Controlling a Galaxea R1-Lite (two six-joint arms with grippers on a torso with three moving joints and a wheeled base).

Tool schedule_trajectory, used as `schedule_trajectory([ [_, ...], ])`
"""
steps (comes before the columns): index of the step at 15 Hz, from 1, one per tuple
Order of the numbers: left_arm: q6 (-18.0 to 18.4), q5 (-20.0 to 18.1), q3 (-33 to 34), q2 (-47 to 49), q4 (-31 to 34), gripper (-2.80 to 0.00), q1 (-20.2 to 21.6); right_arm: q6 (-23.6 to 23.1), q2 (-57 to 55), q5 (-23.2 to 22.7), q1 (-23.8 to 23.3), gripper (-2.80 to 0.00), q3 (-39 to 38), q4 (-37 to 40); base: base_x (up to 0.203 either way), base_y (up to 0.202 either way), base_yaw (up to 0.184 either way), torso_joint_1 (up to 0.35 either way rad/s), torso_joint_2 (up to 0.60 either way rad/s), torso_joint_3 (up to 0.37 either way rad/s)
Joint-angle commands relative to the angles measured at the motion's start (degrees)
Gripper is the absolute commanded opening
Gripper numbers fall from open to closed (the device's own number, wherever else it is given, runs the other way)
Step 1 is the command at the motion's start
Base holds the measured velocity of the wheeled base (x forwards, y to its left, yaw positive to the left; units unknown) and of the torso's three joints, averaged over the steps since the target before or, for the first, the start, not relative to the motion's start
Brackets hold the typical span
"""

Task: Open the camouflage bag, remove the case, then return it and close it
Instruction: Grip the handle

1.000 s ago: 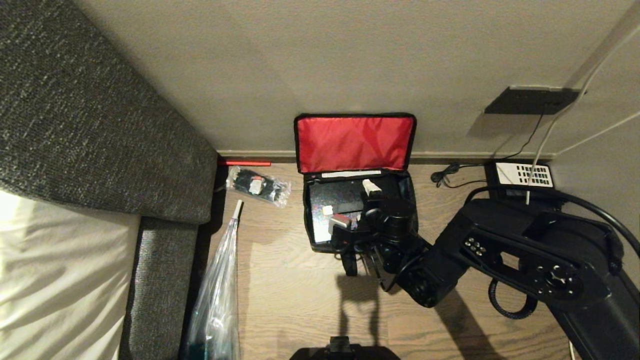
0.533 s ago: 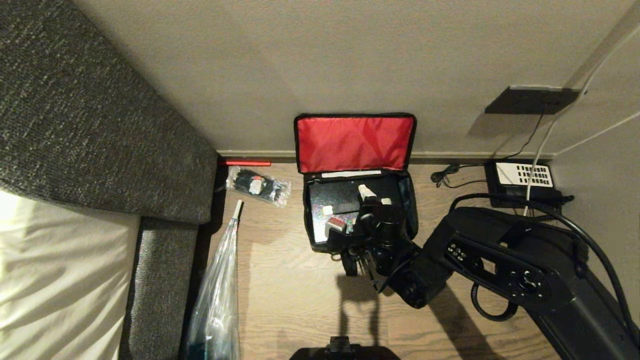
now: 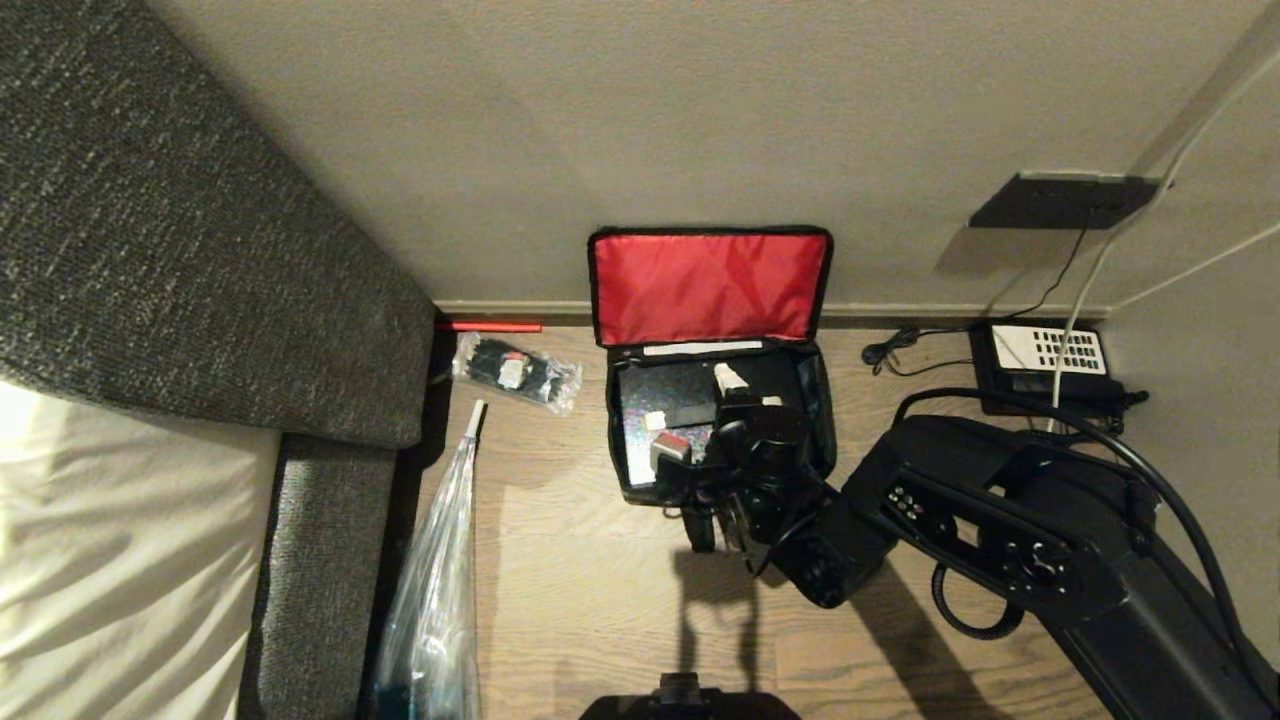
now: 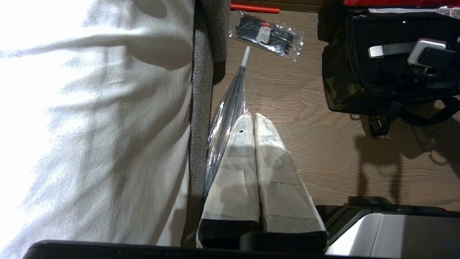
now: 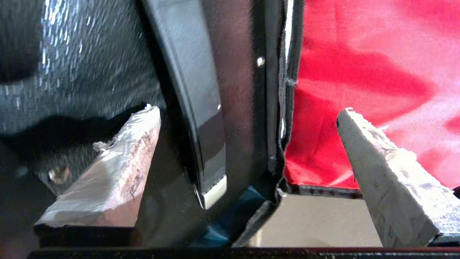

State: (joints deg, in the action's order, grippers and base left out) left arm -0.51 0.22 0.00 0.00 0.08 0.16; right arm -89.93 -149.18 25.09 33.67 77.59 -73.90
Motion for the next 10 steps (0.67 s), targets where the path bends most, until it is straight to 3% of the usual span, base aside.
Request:
schedule_trajectory([
  [1,0.0,0.0,0.0,0.0,-0.1,-2.8,0.0,-3.2,0.0,0.5,-0.1,0.0,0.0,-0.5,0.0,0.0,0.0,0.0,0.0,0.0],
  [10,0.0,0.0,0.0,0.1,0.0,-2.8,0.0,-4.0,-2.1,1.7,-0.1,0.0,4.1,-1.4,0.0,0.0,0.0,0.0,0.0,0.0],
])
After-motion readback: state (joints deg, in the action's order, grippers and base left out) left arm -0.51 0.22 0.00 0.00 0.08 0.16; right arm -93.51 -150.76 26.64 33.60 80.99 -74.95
